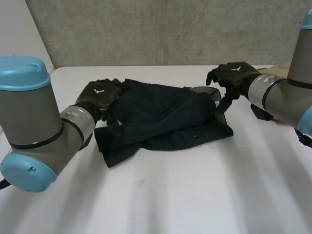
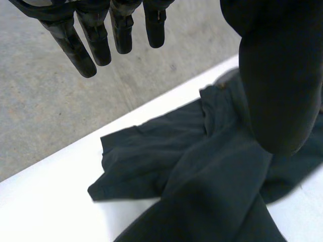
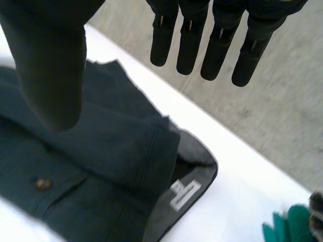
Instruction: Fold the laundry.
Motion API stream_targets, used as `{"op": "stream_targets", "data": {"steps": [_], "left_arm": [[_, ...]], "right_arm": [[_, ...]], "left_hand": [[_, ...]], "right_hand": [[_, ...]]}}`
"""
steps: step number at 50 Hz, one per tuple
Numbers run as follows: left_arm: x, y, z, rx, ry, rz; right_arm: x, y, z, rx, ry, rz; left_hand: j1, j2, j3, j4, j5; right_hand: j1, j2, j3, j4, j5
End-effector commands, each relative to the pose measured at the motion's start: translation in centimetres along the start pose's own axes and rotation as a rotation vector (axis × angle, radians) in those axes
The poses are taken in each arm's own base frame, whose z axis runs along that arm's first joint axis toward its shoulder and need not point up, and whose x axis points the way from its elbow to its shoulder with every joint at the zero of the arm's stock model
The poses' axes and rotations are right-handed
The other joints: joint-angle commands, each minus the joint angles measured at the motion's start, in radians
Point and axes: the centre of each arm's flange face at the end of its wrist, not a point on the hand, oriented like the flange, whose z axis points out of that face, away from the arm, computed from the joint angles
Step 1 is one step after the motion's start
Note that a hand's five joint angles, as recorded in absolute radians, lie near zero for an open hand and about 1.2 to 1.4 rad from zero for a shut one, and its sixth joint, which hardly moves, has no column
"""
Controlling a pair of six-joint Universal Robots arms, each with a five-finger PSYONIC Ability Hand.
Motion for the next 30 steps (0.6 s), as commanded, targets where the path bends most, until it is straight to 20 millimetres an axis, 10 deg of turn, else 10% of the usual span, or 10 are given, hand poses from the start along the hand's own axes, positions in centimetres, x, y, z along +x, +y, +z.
{"op": "stream_targets", "data": {"steps": [1,17,25,30], "left_arm": [[1.0,3.1,0.5,-0.114,-0.008,0.109],[0.8,8.1,5.5,-0.155,-0.087,0.196],[0.2,8.8,7.8,-0.142,-0.107,0.217],[-0.1,8.6,8.9,-0.103,-0.129,0.206]], "right_arm": [[-0.8,2.7,2.1,-0.096,-0.078,-0.109],[-4.4,8.3,8.3,0.133,-0.083,-0.317],[-5.0,10.6,10.4,0.159,-0.065,-0.379],[-5.1,11.5,11.8,0.197,-0.044,-0.393]], "left_hand": [[-0.012,-0.031,-0.038,-0.027,-0.048],[0.132,0.113,0.106,0.118,0.096],[0.561,0.542,0.535,0.546,0.525],[1.161,1.142,1.135,1.146,1.125]], "right_hand": [[-0.013,-0.002,-0.012,0.000,0.030],[0.042,0.054,0.043,0.055,0.085],[0.131,0.142,0.131,0.144,0.174],[0.589,0.601,0.590,0.602,0.632]]}}
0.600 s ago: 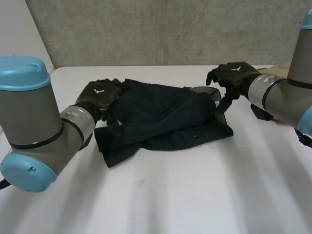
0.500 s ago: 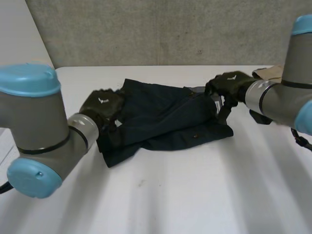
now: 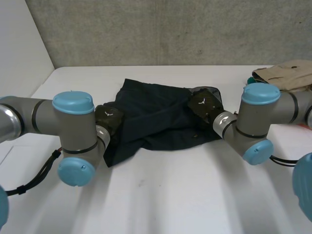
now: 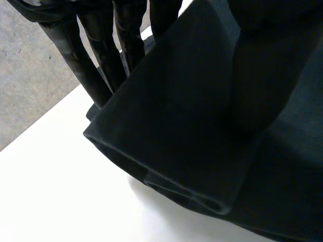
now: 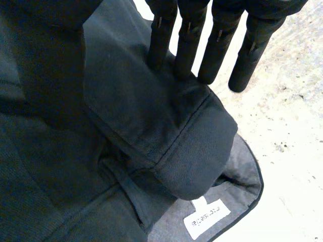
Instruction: Fold the laundry.
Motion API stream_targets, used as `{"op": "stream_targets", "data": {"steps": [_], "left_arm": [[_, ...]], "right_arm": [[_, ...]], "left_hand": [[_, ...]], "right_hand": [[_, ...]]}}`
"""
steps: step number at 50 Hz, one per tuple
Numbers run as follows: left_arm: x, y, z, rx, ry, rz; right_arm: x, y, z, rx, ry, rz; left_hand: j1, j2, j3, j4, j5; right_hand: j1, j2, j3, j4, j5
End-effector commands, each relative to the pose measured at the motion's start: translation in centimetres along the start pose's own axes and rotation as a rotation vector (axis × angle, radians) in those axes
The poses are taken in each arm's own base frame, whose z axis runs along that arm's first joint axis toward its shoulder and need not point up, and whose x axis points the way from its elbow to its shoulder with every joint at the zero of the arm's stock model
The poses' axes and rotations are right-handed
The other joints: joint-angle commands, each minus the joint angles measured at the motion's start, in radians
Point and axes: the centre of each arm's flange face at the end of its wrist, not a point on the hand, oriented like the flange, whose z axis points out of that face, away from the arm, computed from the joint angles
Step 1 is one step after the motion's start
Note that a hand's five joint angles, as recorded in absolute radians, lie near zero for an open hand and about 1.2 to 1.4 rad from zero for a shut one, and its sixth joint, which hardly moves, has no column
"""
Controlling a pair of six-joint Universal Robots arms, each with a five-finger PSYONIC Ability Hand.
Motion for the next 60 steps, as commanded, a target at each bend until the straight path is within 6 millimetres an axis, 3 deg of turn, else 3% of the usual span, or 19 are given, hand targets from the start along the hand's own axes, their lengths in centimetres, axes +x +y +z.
{"op": "stream_targets", "data": {"steps": [1,2,6,9,11,15,18,22,26,31,35,41,45,48,49,51,52,56,60], "left_arm": [[-0.4,-0.4,1.6,0.050,-0.033,-0.018],[-0.5,-0.7,1.7,0.063,-0.040,-0.022],[-1.4,-3.5,1.0,0.166,-0.058,-0.049],[-2.5,-6.7,-0.7,0.260,-0.061,-0.070],[-3.3,-9.4,-2.6,0.332,-0.064,-0.092],[-4.2,-12.5,-6.1,0.418,-0.043,-0.116],[-4.6,-13.2,-7.9,0.421,-0.024,-0.118],[-4.4,-12.3,-10.6,0.326,0.040,-0.098],[-3.5,-9.7,-12.8,0.167,0.116,-0.078],[-1.2,-4.7,-14.9,-0.083,0.248,-0.009],[-0.1,-1.9,-14.7,-0.194,0.303,0.068],[-0.1,-2.4,-10.3,-0.098,0.253,0.101],[-1.1,-6.5,-6.5,0.106,0.161,0.072],[-3.3,-12.0,-4.0,0.358,0.040,0.034],[-5.2,-15.2,-3.3,0.506,-0.045,0.011],[-7.5,-18.4,-3.2,0.659,-0.141,-0.026],[-9.5,-21.3,-3.7,0.803,-0.224,-0.072],[-13.1,-25.6,-5.7,1.078,-0.326,-0.187],[-14.7,-26.3,-6.0,1.134,-0.336,-0.217]], "right_arm": [[-0.3,1.4,1.7,0.038,0.039,-0.023],[-0.2,1.4,1.8,0.043,0.049,-0.026],[1.7,-0.6,1.5,0.068,0.123,-0.039],[4.1,-4.1,-0.3,0.081,0.182,-0.014],[6.3,-7.6,-2.7,0.101,0.212,0.040],[8.4,-11.7,-7.0,0.086,0.191,0.147],[9.0,-12.8,-9.4,0.029,0.146,0.170],[9.5,-13.4,-13.1,-0.094,0.063,0.164],[8.9,-11.9,-16.1,-0.288,-0.055,0.123],[6.2,-9.7,-19.0,-0.511,-0.295,0.057],[4.5,-7.8,-18.9,-0.558,-0.378,0.032],[2.8,-6.3,-15.6,-0.499,-0.326,-0.011],[4.0,-7.6,-11.8,-0.371,-0.129,-0.037],[7.4,-10.9,-8.7,-0.184,0.134,-0.009],[9.6,-13.2,-7.8,-0.062,0.275,0.017],[11.9,-15.7,-7.3,0.078,0.405,0.042],[13.8,-18.2,-7.3,0.221,0.516,0.063],[16.7,-22.9,-8.5,0.523,0.681,0.092],[15.9,-24.2,-8.8,0.582,0.671,0.085]], "left_hand": [[0.672,0.698,0.699,0.696,0.700],[0.672,0.698,0.699,0.697,0.700],[0.672,0.698,0.699,0.697,0.700],[0.672,0.698,0.699,0.697,0.700],[0.672,0.698,0.699,0.697,0.700],[0.672,0.698,0.699,0.697,0.700],[0.672,0.698,0.699,0.697,0.700],[0.672,0.698,0.699,0.697,0.700],[0.672,0.698,0.699,0.697,0.700],[0.672,0.698,0.699,0.697,0.700],[0.672,0.698,0.699,0.697,0.700],[0.672,0.698,0.699,0.697,0.700],[0.672,0.698,0.699,0.697,0.700],[0.672,0.698,0.699,0.697,0.700],[0.672,0.698,0.699,0.697,0.700],[0.672,0.698,0.699,0.697,0.700],[0.672,0.698,0.699,0.697,0.700],[0.672,0.698,0.699,0.697,0.700],[0.672,0.698,0.699,0.697,0.700]], "right_hand": [[0.688,0.681,0.686,0.682,0.679],[0.855,0.849,0.854,0.850,0.847],[0.857,0.851,0.855,0.851,0.849],[0.857,0.851,0.855,0.851,0.849],[0.857,0.851,0.855,0.851,0.849],[0.857,0.851,0.855,0.851,0.849],[0.857,0.851,0.855,0.851,0.849],[0.857,0.851,0.855,0.851,0.849],[0.857,0.851,0.855,0.851,0.849],[0.857,0.851,0.855,0.851,0.849],[0.857,0.851,0.855,0.851,0.849],[0.857,0.851,0.855,0.851,0.849],[0.857,0.851,0.855,0.851,0.849],[0.857,0.851,0.855,0.851,0.849],[0.857,0.851,0.855,0.851,0.849],[0.857,0.851,0.855,0.851,0.849],[0.857,0.851,0.855,0.851,0.849],[0.857,0.851,0.855,0.851,0.849],[0.857,0.851,0.855,0.851,0.849]]}}
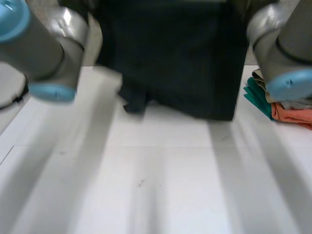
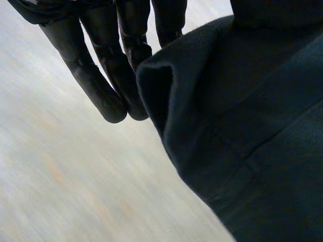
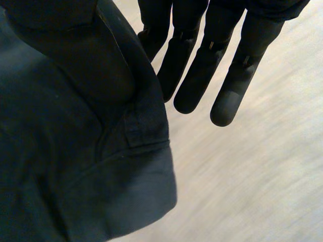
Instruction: Fold the laundry.
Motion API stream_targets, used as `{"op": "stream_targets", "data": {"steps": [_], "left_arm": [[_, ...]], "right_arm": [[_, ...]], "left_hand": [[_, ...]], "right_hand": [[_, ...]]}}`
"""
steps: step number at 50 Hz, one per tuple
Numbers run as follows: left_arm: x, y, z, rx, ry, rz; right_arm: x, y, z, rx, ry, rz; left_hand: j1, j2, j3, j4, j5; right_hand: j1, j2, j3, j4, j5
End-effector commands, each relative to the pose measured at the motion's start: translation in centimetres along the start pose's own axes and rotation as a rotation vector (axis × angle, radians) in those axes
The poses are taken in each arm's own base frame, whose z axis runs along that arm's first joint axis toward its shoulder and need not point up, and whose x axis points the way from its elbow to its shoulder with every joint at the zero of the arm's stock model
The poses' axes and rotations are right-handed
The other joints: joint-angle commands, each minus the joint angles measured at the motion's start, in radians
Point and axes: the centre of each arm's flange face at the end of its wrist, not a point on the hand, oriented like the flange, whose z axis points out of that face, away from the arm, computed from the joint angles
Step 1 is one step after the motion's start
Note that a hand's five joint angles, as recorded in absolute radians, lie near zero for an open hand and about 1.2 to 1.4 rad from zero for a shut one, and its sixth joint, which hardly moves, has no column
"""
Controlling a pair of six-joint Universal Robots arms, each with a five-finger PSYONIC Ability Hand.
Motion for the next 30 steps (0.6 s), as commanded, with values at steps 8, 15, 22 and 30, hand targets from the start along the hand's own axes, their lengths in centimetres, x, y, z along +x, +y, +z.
{"op": "stream_targets", "data": {"steps": [8,15,22,30], "left_arm": [[-3.3,2.6,-0.4,-0.052,-0.076,-0.098],[-0.5,9.8,-6.2,-0.310,-0.010,-0.104],[3.2,17.0,-14.9,-0.614,0.079,-0.091],[3.7,16.1,-19.9,-0.798,0.133,-0.026]], "right_arm": [[-2.2,-1.1,-0.6,0.117,-0.022,0.066],[-7.4,5.1,-2.7,-0.011,-0.213,0.065],[-13.0,14.8,-7.1,-0.226,-0.388,0.000],[-13.5,17.7,-11.5,-0.383,-0.487,-0.079]], "left_hand": [[0.251,0.198,0.206,0.201,0.221],[0.251,0.198,0.206,0.201,0.221],[0.251,0.198,0.206,0.201,0.221],[0.251,0.198,0.206,0.201,0.221]], "right_hand": [[0.282,0.219,0.205,0.198,0.202],[0.282,0.219,0.205,0.198,0.202],[0.282,0.219,0.205,0.198,0.202],[0.282,0.219,0.205,0.198,0.202]]}}
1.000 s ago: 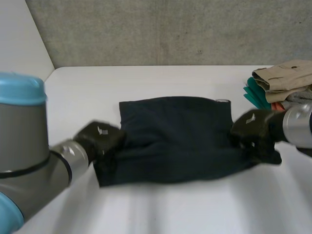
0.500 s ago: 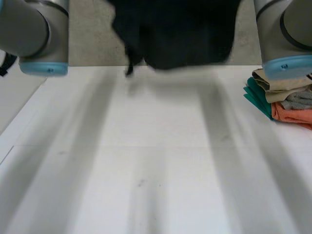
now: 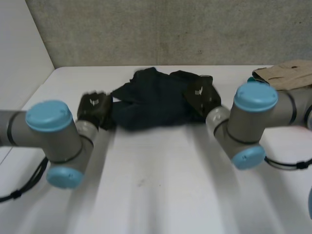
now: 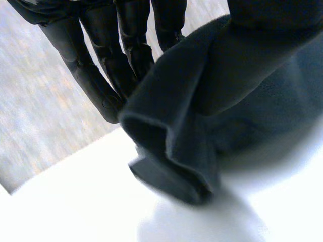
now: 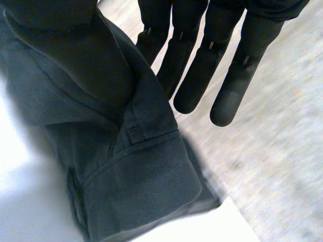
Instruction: Fold the laundry.
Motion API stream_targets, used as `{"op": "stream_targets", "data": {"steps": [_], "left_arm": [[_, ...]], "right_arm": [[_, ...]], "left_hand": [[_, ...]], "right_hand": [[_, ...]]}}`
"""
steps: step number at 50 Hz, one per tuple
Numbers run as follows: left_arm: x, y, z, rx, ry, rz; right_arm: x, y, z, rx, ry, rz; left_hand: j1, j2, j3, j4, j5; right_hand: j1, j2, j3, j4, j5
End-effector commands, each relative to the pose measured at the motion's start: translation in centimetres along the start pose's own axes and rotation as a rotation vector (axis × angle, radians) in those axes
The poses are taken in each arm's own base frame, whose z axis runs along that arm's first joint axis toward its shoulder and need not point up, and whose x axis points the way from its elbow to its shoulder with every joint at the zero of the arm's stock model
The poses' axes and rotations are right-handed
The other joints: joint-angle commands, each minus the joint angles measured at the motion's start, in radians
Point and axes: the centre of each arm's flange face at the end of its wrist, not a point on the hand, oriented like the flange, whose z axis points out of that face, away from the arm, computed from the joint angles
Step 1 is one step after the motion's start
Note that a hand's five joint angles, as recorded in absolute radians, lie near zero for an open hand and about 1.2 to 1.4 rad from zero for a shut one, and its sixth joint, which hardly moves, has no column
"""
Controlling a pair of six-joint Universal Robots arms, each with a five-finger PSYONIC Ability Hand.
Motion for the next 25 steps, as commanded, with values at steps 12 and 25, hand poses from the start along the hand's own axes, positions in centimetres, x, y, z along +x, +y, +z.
{"op": "stream_targets", "data": {"steps": [12,25], "left_arm": [[1.1,-1.8,-12.0,-0.334,0.206,0.193],[2.7,-2.0,-20.4,-0.668,0.486,0.409]], "right_arm": [[0.2,-1.7,-10.7,-0.419,-0.271,-0.103],[1.8,-1.4,-18.2,-0.833,-0.624,-0.194]], "left_hand": [[0.251,0.197,0.206,0.198,0.216],[0.251,0.197,0.206,0.198,0.216]], "right_hand": [[0.282,0.211,0.204,0.197,0.201],[0.282,0.211,0.204,0.197,0.201]]}}
